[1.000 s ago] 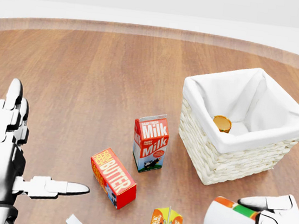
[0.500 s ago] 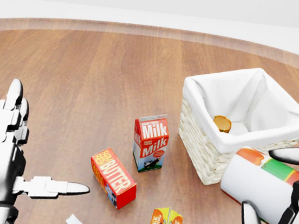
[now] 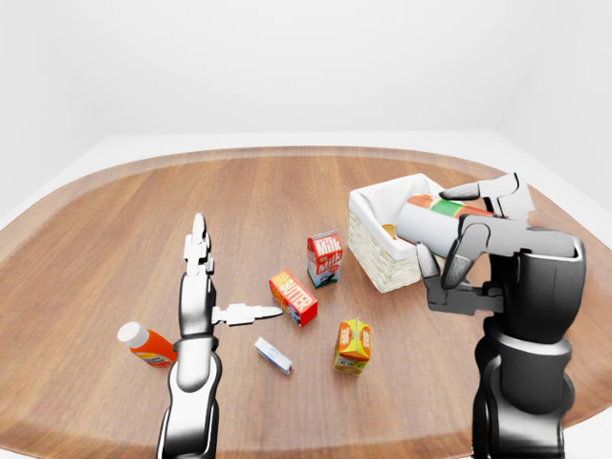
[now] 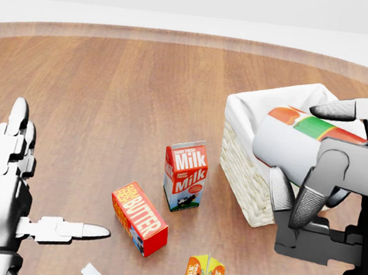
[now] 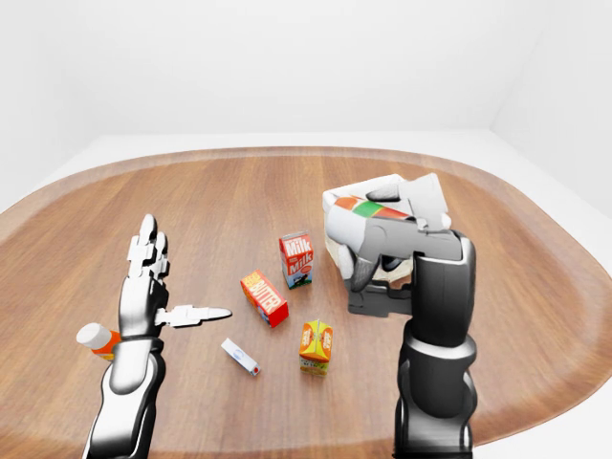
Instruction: Pick up the alphabet soup and the tomato sauce, and put them in the basket.
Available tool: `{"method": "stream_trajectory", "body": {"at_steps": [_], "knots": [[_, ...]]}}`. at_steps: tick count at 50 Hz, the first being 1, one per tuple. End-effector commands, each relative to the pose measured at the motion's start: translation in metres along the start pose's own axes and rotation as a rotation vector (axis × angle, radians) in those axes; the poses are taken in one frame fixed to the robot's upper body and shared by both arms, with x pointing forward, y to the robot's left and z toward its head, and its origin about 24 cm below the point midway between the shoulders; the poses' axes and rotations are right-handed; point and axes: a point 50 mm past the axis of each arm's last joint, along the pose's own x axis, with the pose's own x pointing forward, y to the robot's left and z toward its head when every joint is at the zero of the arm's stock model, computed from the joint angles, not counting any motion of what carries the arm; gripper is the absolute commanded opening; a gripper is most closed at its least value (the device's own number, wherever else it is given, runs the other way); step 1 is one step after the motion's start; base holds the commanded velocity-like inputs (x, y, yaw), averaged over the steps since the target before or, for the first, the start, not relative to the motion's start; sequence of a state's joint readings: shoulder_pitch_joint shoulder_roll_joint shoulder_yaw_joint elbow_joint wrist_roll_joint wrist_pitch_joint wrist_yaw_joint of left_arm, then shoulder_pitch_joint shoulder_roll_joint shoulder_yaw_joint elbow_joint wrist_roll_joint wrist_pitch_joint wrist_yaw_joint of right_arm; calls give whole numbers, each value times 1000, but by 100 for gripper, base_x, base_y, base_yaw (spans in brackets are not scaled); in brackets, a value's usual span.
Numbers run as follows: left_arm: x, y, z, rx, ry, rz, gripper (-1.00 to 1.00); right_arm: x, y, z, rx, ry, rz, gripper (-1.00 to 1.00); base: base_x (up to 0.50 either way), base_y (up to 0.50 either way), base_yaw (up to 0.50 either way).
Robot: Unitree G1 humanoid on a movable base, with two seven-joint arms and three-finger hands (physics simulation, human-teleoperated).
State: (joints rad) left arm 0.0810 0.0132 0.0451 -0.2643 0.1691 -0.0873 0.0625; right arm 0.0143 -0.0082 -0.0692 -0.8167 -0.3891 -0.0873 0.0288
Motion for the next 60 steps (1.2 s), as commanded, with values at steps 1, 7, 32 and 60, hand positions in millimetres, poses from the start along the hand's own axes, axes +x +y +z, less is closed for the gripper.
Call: {"method": "stream_trajectory", "body": {"at_steps": [1,7,32,60], "knots": [[1,1,2,-2,-7,4,100,29,17,-27,-60,2,-7,-100,0,0,0],[1,1,3,-3,-14,7,100,45,24,-50,-116,43,-11,-100,0,0,0],[0,1,2,-4,-9,1,100,86,38,-116,-304,192,-23,-100,0,0,0],[0,0,1,-6,-4,0,100,110,50,-166,-567,307,-1,-100,0,0,0]]}}
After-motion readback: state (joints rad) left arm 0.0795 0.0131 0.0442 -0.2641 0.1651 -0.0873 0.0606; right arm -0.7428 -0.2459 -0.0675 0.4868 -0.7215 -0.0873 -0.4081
